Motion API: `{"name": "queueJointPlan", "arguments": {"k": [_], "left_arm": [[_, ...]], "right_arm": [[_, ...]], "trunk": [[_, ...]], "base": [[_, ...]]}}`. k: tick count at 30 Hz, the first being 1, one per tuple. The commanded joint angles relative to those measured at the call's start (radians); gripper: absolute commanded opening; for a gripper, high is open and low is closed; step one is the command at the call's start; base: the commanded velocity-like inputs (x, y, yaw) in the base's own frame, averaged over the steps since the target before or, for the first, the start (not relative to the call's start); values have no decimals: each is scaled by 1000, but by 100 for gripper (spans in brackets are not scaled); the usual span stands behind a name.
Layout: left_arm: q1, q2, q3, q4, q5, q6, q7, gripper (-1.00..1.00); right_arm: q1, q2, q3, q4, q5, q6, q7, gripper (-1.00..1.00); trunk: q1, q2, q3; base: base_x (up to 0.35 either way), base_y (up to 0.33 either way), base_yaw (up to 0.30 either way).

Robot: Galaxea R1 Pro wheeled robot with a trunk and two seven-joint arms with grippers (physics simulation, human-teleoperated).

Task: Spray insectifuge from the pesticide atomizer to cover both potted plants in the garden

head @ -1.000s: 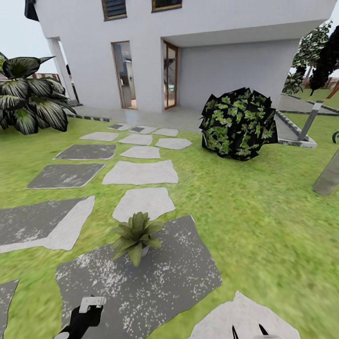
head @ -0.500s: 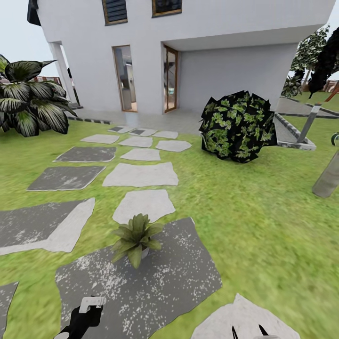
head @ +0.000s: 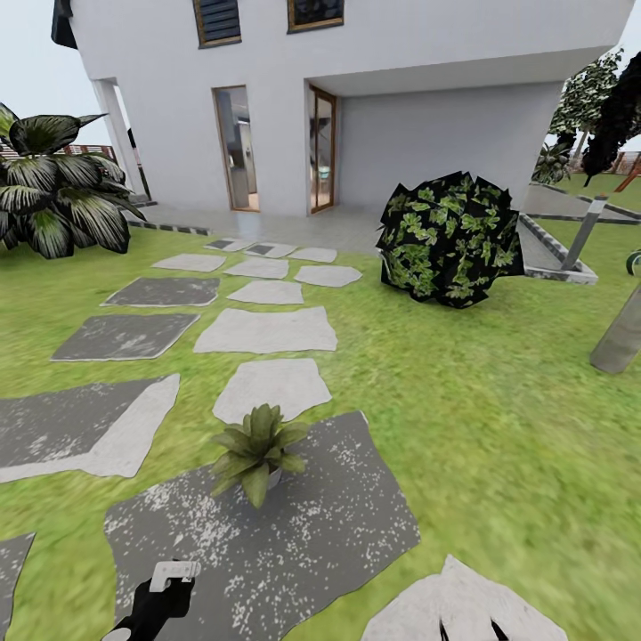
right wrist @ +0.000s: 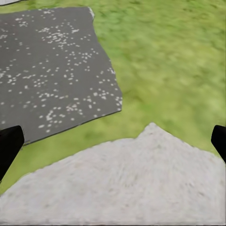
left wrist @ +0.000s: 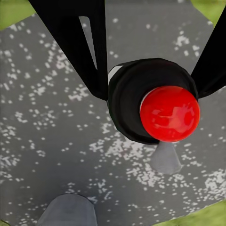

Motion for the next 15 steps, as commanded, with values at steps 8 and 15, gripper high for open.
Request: {"name": "queueJointPlan", "arguments": {"k": [8,15], "left_arm": [[4,-2,6,3,-3,-2,5,-100],[11,-2,6,0,-1,-2,3,-100]], "right_arm": [[-7,-13,0,10,5,-20,-2,100],[-7,-12,1,8,3,-23,1,100]], "trunk": [[0,0,-1],[0,0,-1]], "base": [[0,0,0],[0,0,0]]}}
